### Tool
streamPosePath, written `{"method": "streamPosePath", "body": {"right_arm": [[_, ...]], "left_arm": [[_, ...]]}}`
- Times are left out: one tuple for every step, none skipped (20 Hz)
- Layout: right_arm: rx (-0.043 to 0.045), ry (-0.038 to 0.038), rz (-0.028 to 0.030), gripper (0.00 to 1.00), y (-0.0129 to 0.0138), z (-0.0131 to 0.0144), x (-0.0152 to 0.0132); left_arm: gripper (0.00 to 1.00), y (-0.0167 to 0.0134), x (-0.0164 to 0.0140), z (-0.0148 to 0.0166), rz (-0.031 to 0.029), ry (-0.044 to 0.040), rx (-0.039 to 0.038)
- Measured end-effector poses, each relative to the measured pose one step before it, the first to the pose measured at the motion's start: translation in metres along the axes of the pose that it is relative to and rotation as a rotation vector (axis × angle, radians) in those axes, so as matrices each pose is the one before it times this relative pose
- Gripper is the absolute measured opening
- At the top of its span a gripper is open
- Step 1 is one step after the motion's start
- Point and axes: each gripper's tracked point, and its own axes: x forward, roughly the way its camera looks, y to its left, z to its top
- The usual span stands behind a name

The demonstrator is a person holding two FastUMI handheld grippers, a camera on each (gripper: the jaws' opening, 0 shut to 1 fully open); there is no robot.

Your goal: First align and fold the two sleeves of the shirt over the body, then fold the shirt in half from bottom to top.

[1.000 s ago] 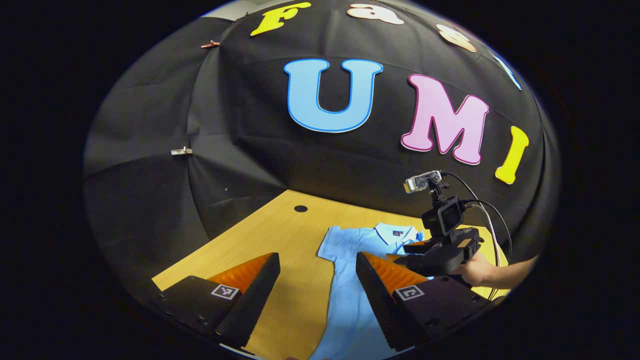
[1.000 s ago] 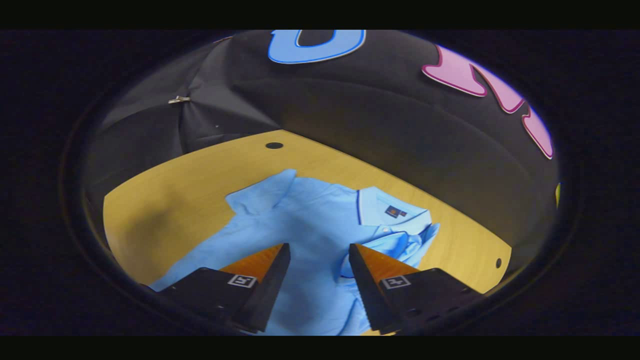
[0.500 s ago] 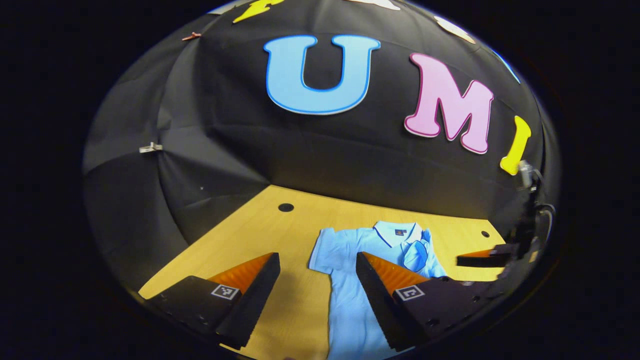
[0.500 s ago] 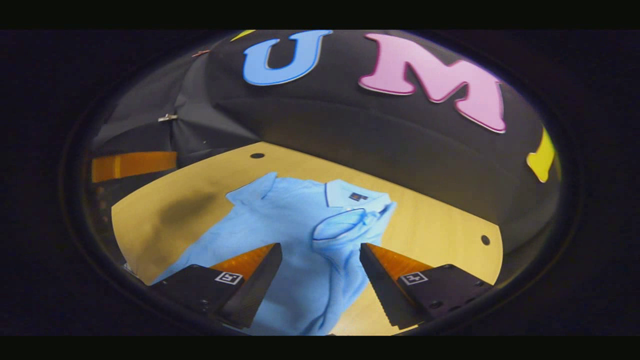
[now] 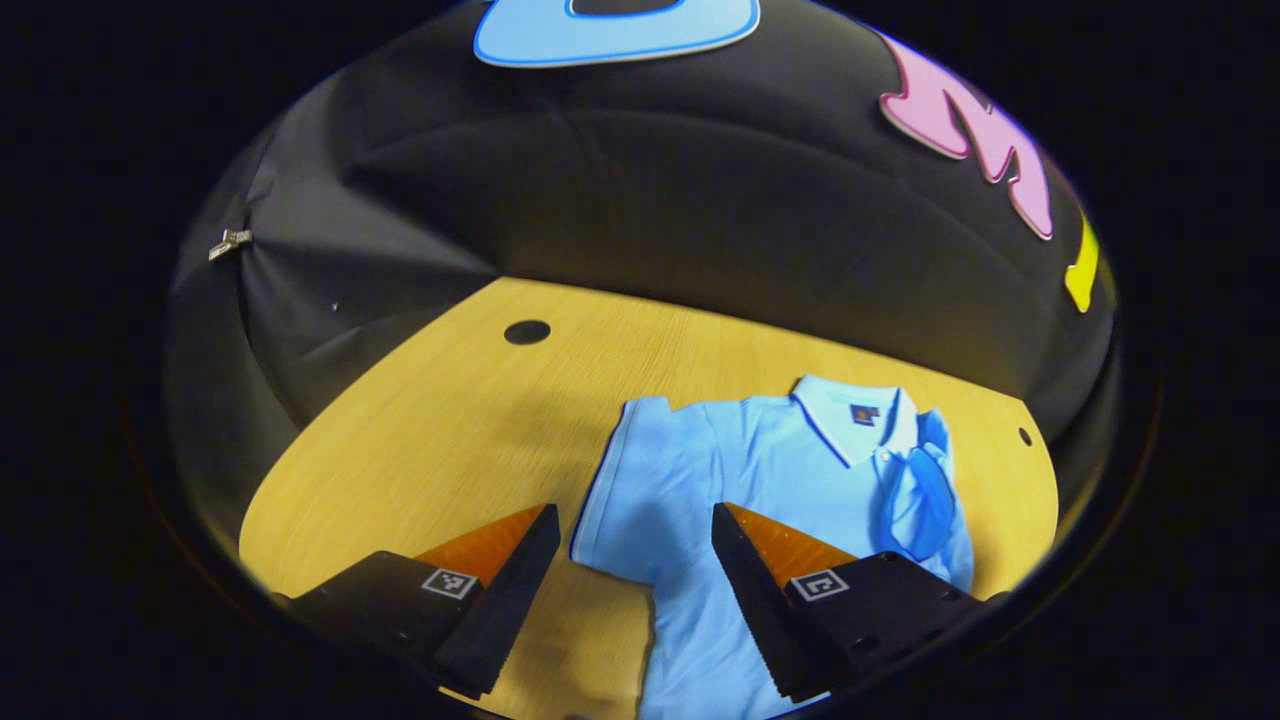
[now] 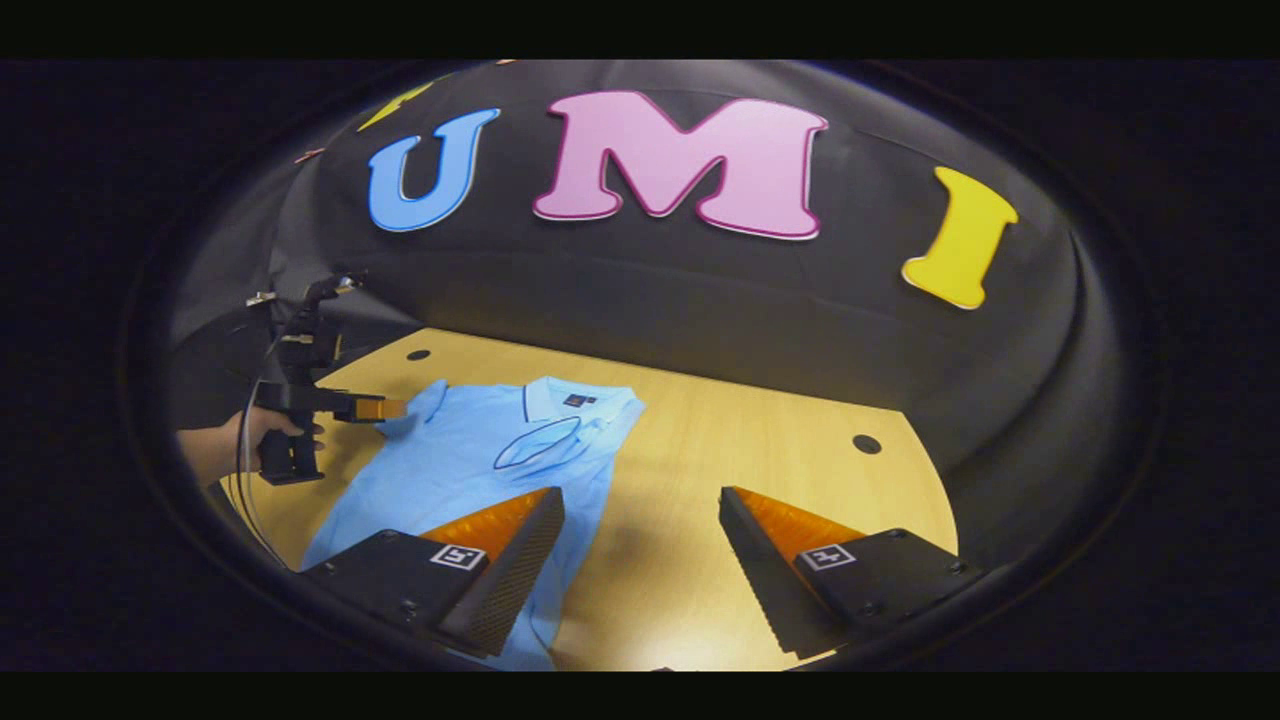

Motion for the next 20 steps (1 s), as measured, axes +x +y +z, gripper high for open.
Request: {"method": "streamPosePath", "body": {"right_arm": [[0.00761, 0.00448, -0.01049, 0.97, -0.00750, -0.00456, -0.00384], [0.00549, 0.00638, -0.00849, 0.97, -0.00665, -0.00474, -0.00205], [0.00696, 0.00845, -0.00582, 0.97, -0.00396, -0.00524, -0.00232], [0.00953, 0.00673, -0.00343, 0.97, -0.00319, -0.00425, -0.00130], [0.00925, 0.00504, -0.00291, 0.97, -0.00188, -0.00426, -0.00056], [0.00828, 0.00290, -0.00494, 0.97, -0.00225, -0.00291, -0.00091], [0.00745, 0.00566, -0.00300, 0.97, -0.00136, -0.00392, -0.00128], [0.00986, 0.00532, 0.00115, 0.97, 0.00037, -0.00278, -0.00047], [0.01089, 0.00556, 0.00102, 0.97, 0.00107, -0.00295, -0.00025], [0.01066, 0.00483, 0.00197, 0.97, -0.00031, -0.00404, -0.00252], [0.00967, 0.00309, 0.00240, 0.97, 0.00084, -0.00211, 0.00033], [0.00640, 0.00114, 0.00015, 0.97, -0.00042, -0.00141, 0.00050], [0.00330, 0.00269, -0.00130, 0.98, -0.00059, -0.00168, -0.00020], [0.00118, 0.00354, -0.00130, 0.98, -0.00053, -0.00257, 0.00093], [0.00110, 0.00599, -0.00111, 0.98, -0.00007, -0.00270, 0.00026], [0.00168, 0.00535, -0.00027, 0.98, -0.00053, -0.00372, 0.00008], [0.00314, 0.00582, -0.00028, 0.98, -0.00118, -0.00265, -0.00030], [0.00298, 0.00607, -0.00083, 0.98, -0.00040, -0.00309, -0.00003], [0.00189, 0.00421, -0.00187, 0.98, -0.00091, -0.00213, -0.00061], [-0.00037, 0.00181, -0.00361, 0.98, -0.00207, -0.00162, -0.00108]], "left_arm": [[0.98, 0.00239, 0.00791, -0.00103, 0.01443, 0.01350, 0.00789], [0.98, 0.00310, 0.00594, -0.00328, 0.01543, 0.01528, 0.01342], [0.98, 0.00172, 0.00707, -0.00615, 0.01544, 0.02223, 0.01583], [0.97, 0.00115, 0.00592, -0.00619, 0.01115, 0.02309, 0.01088], [0.94, -0.00043, 0.00137, -0.00519, 0.00637, 0.01484, 0.00499], [0.93, -0.00325, 0.00045, 0.00581, -0.01045, -0.02297, -0.00366], [0.91, -0.00208, -0.00099, -0.00288, 0.00186, 0.01368, 0.00164], [0.84, 0.00036, -0.00092, 0.00179, -0.00928, -0.00311, 0.00466], [0.79, -0.00329, 0.00045, -0.00120, -0.01238, -0.00068, 0.00483], [0.73, -0.00083, 0.00298, 0.00111, -0.01158, -0.00289, -0.00198], [0.60, -0.00314, -0.00067, 0.00164, -0.00706, -0.00754, -0.01251], [0.46, -0.00131, 0.00218, 0.00022, -0.01062, 0.00273, -0.00658], [0.33, -0.00084, -0.00064, -0.00028, -0.01146, -0.00894, -0.00698], [0.28, -0.00209, 0.00025, 0.00156, -0.01803, -0.00413, -0.02105], [0.18, -0.00118, -0.00006, 0.00212, -0.00543, -0.01019, -0.02531], [0.12, 0.00015, 0.00110, 0.00059, -0.00133, -0.00208, -0.01555], [0.07, 0.00148, -0.00123, -0.00119, 0.00058, -0.00165, 0.00437], [0.07, -0.00003, -0.00077, 0.00078, 0.00618, -0.00139, 0.01350], [0.06, -0.00044, -0.00004, 0.00202, 0.00975, -0.00500, 0.01962], [0.06, -0.00107, -0.00149, 0.00240, 0.00884, -0.00553, 0.01524]]}}
